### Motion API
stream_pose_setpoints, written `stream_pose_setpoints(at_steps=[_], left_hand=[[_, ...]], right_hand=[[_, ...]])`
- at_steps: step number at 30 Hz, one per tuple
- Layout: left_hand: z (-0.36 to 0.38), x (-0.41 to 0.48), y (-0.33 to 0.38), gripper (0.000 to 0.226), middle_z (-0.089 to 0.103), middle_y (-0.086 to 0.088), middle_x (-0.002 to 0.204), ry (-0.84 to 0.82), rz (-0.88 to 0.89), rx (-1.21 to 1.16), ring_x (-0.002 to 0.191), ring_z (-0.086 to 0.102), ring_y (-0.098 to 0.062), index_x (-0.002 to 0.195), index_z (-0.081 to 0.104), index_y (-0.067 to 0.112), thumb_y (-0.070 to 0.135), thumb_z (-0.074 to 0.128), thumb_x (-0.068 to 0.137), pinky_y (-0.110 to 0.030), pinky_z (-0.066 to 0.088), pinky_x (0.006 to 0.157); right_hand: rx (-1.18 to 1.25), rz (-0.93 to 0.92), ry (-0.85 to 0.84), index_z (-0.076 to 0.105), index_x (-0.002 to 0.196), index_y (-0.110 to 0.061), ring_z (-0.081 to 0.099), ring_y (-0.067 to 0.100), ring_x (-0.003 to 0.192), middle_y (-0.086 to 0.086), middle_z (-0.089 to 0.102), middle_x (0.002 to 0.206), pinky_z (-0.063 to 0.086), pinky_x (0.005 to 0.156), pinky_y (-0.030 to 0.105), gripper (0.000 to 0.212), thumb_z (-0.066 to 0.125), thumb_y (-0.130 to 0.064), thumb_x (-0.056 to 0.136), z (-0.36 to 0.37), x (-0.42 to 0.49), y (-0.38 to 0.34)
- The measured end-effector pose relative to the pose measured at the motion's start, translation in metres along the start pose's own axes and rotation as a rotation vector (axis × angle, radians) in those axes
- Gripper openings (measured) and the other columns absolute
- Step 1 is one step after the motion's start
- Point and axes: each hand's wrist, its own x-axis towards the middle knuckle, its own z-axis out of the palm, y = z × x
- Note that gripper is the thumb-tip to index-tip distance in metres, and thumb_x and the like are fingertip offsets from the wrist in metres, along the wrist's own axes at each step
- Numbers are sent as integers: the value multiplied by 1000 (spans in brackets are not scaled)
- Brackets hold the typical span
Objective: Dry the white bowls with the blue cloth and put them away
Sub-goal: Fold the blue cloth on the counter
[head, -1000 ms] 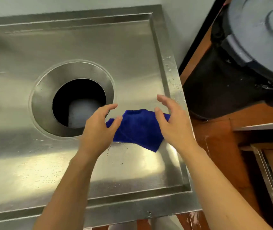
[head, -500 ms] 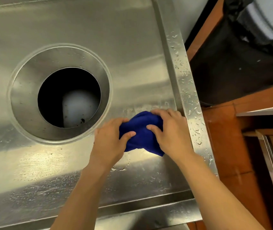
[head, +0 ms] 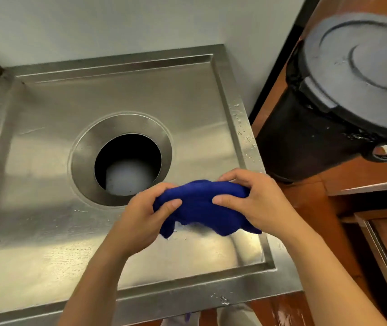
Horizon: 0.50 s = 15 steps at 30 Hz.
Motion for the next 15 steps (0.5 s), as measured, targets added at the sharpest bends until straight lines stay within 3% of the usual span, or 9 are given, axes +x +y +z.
stream_pose_setpoints(at_steps=[3, 7, 10, 15], left_hand=[[-11, -16, 17, 28, 74, 22, 94, 24, 59, -42, 87, 69, -2, 103, 68, 38, 11, 64, 103, -7, 48, 74], [-8, -37, 26, 17, 76, 26, 96, 96, 84, -62, 91, 70, -2, 106, 71, 39, 30, 62, 96, -22, 49, 93], [3, -46, 23, 18, 78, 20, 98, 135, 56, -136, 92, 72, -3, 107, 72, 36, 28, 61, 96, -12, 53, 77], [29, -53, 14, 35, 74, 36, 97, 227, 8, -112, 96, 69, 9, 106, 68, 43, 9, 67, 101, -5, 50, 78]], right_hand=[[81, -11, 6, 71, 105, -37, 76, 6, 84, -11, 81, 90, 63, 68, 24, 30, 86, -33, 79, -9, -16, -14], [219, -23, -35, 73, 112, -31, 77, 14, 92, -7, 81, 98, 63, 71, 27, 35, 87, -22, 81, -15, -33, -14], [252, -6, -49, 73, 115, -31, 77, 17, 94, -3, 81, 101, 65, 75, 32, 40, 87, -20, 80, -15, -39, -5], [228, 21, 48, 72, 110, -36, 73, 3, 96, -13, 78, 102, 63, 76, 24, 36, 87, -25, 79, -5, -41, 20]])
